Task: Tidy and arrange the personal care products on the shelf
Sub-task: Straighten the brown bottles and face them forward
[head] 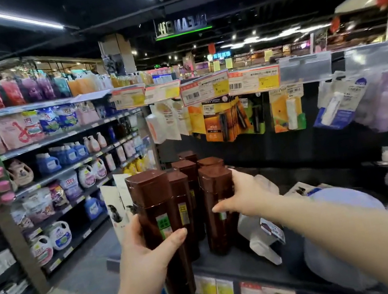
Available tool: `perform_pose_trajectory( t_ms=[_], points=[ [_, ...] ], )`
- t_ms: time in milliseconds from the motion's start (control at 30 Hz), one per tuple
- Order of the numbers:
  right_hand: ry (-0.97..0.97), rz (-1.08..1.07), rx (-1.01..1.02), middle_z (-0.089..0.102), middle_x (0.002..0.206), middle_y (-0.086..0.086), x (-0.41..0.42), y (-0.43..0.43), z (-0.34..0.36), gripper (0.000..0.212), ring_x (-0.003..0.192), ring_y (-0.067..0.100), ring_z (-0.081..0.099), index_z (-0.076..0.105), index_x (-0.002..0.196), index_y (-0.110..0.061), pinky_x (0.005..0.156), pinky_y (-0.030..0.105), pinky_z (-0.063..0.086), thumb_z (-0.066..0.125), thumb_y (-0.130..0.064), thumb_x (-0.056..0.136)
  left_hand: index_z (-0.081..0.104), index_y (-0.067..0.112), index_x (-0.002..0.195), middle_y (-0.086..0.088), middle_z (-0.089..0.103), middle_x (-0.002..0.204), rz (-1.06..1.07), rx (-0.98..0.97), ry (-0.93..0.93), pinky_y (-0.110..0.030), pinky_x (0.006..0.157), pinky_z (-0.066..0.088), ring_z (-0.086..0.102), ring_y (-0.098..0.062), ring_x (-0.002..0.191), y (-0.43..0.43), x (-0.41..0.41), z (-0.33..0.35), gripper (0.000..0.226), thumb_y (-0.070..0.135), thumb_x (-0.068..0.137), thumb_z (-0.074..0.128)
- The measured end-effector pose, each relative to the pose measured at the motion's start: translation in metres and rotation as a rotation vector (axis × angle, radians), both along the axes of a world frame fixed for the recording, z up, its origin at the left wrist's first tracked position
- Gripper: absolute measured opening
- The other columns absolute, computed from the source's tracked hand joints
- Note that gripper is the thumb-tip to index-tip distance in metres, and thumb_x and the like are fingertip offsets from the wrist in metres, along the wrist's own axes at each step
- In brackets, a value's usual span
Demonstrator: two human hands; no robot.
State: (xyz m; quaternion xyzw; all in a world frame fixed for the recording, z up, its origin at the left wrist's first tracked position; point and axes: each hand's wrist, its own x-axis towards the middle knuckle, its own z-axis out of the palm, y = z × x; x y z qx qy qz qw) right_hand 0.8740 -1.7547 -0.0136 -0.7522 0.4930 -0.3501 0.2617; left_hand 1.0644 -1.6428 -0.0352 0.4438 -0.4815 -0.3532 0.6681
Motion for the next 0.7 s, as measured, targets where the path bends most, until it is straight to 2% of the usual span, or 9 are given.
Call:
perform_pose_trajectory(
  t_ms=[67,100,267,367,500,700],
  points=[
    [0.004,-0.017,0.003,0.065,0.109,-0.004,0.006,-0.002,-0.006,0.065,0.107,0.017,0.059,0.052,0.116,-0.029,0.095,0.038,0.048,0.085,-0.021,0.061,0.061,0.025,0.093,0.008,0.073,0.08,-0.018,0.022,-0.007,-0.013,0.054,0.05,0.068,-0.003,0.073,-0.001,0.005,-0.003,0.042,-0.003,0.065,0.074],
    [0.017,-0.019,0.003,0.065,0.109,-0.003,0.009,-0.003,-0.008,0.064,0.107,0.017,0.06,0.051,0.115,-0.029,0.095,0.039,0.048,0.085,-0.021,0.061,0.061,0.028,0.092,0.008,0.073,0.081,-0.025,0.033,-0.012,-0.014,0.057,0.05,0.068,-0.004,0.074,-0.001,0.007,-0.004,0.042,0.0,0.065,0.076],
    [0.056,-0.057,0.003,0.061,0.104,-0.008,0.013,-0.009,-0.01,0.065,0.104,0.014,0.059,0.048,0.117,-0.026,0.087,0.027,0.047,0.084,-0.024,0.064,0.061,0.04,0.085,0.012,0.072,0.084,-0.033,0.085,-0.031,-0.028,0.07,0.047,0.067,-0.002,0.076,0.001,0.008,-0.006,0.042,0.005,0.067,0.078],
    [0.051,-0.068,0.012,0.06,0.107,-0.008,0.013,-0.01,-0.008,0.068,0.105,0.013,0.058,0.046,0.122,-0.023,0.087,0.025,0.045,0.083,-0.023,0.065,0.062,0.036,0.086,0.012,0.072,0.083,-0.044,0.089,-0.02,-0.028,0.069,0.047,0.068,-0.004,0.076,0.002,0.008,-0.005,0.041,0.002,0.067,0.076],
    [0.081,-0.072,0.015,0.054,0.097,-0.016,0.012,-0.011,-0.007,0.066,0.097,0.008,0.054,0.044,0.115,-0.026,0.079,0.02,0.041,0.084,-0.026,0.063,0.06,0.034,0.089,0.016,0.071,0.083,-0.057,0.084,-0.009,-0.024,0.066,0.047,0.067,-0.001,0.075,0.002,0.005,-0.004,0.043,0.001,0.067,0.076],
    [0.099,-0.064,0.034,0.057,0.104,-0.01,0.009,-0.011,-0.004,0.061,0.099,0.011,0.056,0.045,0.116,-0.023,0.078,0.021,0.042,0.082,-0.028,0.067,0.063,0.044,0.082,0.011,0.072,0.086,-0.067,0.083,-0.037,-0.028,0.069,0.049,0.069,-0.006,0.078,0.0,-0.001,-0.005,0.046,0.004,0.067,0.077]
  ],
)
